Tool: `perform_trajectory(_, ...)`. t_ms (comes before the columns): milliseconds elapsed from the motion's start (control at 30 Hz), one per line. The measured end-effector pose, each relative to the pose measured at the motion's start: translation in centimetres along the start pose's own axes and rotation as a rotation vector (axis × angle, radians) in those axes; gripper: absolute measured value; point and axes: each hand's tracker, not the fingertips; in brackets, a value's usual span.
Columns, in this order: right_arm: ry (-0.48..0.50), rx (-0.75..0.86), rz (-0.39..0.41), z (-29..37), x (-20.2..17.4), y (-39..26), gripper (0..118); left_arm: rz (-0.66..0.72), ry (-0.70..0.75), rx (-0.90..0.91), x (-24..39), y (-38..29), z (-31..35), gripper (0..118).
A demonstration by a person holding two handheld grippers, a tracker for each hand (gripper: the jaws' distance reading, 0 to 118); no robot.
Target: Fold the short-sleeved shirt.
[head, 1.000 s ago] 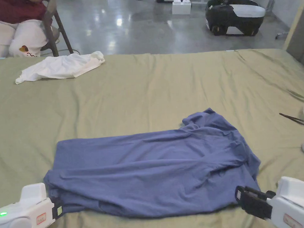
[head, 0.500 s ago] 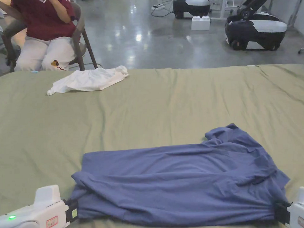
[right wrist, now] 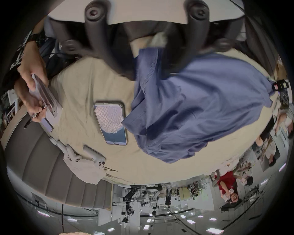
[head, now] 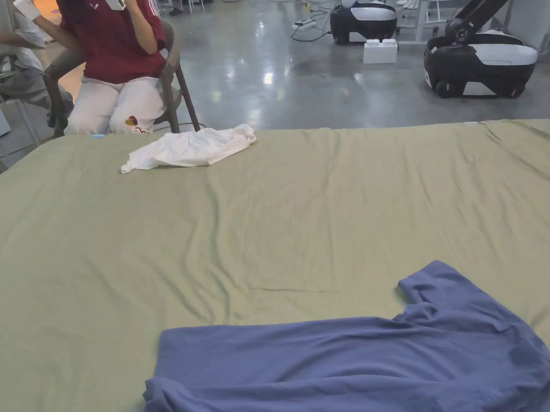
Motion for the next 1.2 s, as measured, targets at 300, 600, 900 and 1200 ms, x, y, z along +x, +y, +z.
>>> perform_trajectory(300, 0.129, 0.225, 0.014, 4.4, -1.0, 1.4, 67, -0.054, 0.112, 0.434, 2.3, 1.6, 7.4, 85)
perform_trajectory(600, 0.274, 0.592, 0.051, 13.6, -5.3, 4.9, 67, -0.208, 0.088, 0.804, 9.8, 3.8, 17.3, 84)
perform_trajectory(900, 0.31, 0.698, 0.108, 16.7, -7.4, 4.7, 3, -0.233, 0.048, 0.866, 12.2, 2.8, 19.7, 8)
perform_trajectory(1200, 0.298, 0.685, 0.121, 16.2, -7.7, 4.5, 0, -0.181, 0.037, 0.837, 10.9, 2.9, 19.5, 0)
